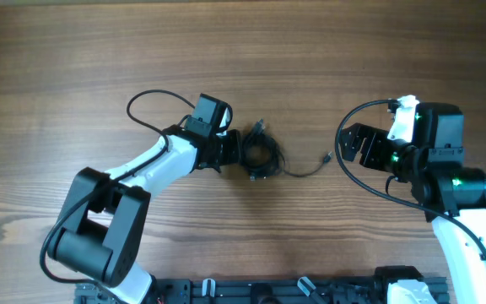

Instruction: Untangle cables

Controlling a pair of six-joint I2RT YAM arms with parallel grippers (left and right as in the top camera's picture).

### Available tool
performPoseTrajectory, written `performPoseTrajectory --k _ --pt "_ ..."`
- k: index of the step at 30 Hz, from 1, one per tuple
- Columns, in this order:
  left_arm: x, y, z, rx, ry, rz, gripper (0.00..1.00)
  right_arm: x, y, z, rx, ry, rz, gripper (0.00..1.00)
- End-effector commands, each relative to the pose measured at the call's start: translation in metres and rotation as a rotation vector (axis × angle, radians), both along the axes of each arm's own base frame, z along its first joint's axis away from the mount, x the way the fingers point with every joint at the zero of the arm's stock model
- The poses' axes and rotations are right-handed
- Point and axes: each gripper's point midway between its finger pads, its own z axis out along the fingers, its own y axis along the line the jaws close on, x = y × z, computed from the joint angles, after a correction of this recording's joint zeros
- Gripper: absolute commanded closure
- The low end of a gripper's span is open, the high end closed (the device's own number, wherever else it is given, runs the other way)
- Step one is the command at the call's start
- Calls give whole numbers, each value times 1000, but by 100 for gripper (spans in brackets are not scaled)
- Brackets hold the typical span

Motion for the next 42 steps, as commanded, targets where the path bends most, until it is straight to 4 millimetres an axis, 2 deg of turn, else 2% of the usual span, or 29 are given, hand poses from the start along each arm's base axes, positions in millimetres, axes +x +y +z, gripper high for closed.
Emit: performPoseTrajectory --k 1,5,7,9,14,17,24,27,35,40,42 --pt "14 -6 51 -50 -154 -63 96 3 10 10 60 -15 35 0" --pt "15 -12 98 -119 -263 -84 96 2 24 12 127 -13 91 0" --pt "6 -21 124 -201 -291 -125 96 3 29 10 145 0 106 0" --pt "-2 -27 141 -258 -306 -158 96 3 31 6 153 18 113 0" --pt "-8 -28 167 -299 -364 -175 96 4 39 -8 155 73 137 4" --pt "-9 -31 180 -332 -400 -192 96 3 51 -15 178 102 179 4" --pt "-23 -60 226 -548 -496 -361 96 5 75 -25 198 131 257 3" --pt "-24 -63 234 -584 -517 -386 92 7 80 -25 197 122 272 1" --pt "-37 -72 253 -681 -539 -477 89 13 82 -22 206 96 266 0" --pt "-34 -74 268 -728 -563 -464 88 11 86 -19 239 106 270 1" --pt "-33 -75 272 -732 -584 -469 83 10 87 -19 241 105 275 1"
